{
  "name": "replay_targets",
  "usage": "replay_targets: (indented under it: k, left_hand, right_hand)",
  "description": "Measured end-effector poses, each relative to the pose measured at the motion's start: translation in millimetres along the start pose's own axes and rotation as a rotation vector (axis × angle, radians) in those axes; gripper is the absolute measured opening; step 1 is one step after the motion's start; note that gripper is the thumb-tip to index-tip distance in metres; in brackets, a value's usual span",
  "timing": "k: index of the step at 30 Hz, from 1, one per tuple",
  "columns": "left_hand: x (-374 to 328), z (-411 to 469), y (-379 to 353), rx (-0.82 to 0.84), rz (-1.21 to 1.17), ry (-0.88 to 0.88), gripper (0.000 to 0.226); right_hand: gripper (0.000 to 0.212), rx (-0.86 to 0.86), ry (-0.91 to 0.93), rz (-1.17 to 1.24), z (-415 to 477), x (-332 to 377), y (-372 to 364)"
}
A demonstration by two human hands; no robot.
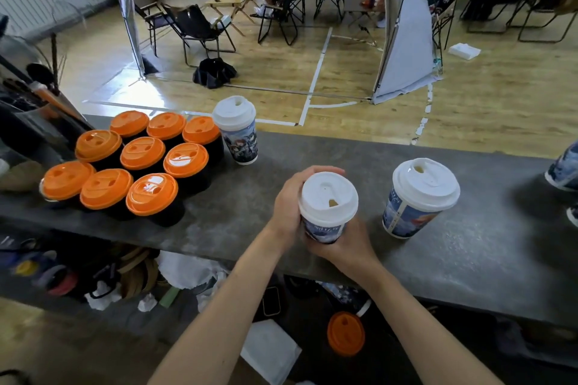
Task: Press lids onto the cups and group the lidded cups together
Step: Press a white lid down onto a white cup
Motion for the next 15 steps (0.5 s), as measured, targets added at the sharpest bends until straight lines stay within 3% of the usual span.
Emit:
replay_targets:
  k: [5,7,9,12,15]
  left_hand:
    - [-6,-21,16,-0.316,0.067,-0.291,0.040]
    - [-9,-28,14,-0.367,0.111,-0.374,0.039]
    - [-8,-18,15,-0.298,0.074,-0.268,0.036]
    - [1,6,9,-0.025,0.020,0.064,0.044]
    - [7,7,2,0.058,0.007,0.124,0.046]
  right_hand:
    - [0.093,-0.030,0.006,0.020,1,2,-3]
    - [0.092,-0.033,0.031,0.013,1,5,-3]
    - [0.094,-0.025,0.037,0.014,3,5,-3]
    - [0.090,0.003,0.026,-0.008,3,2,-4]
    - [0.082,0.013,0.011,-0.037,1,-1,-3]
Point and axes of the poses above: each hand's wrist, its own z-axis towards the middle knuckle, its own y-axis out of the back of the hand, x = y × z, the point moved 9 cm from there along z, towards the middle knuckle, and after that the axes turned 9 degrees about y, right-handed, at the moved point
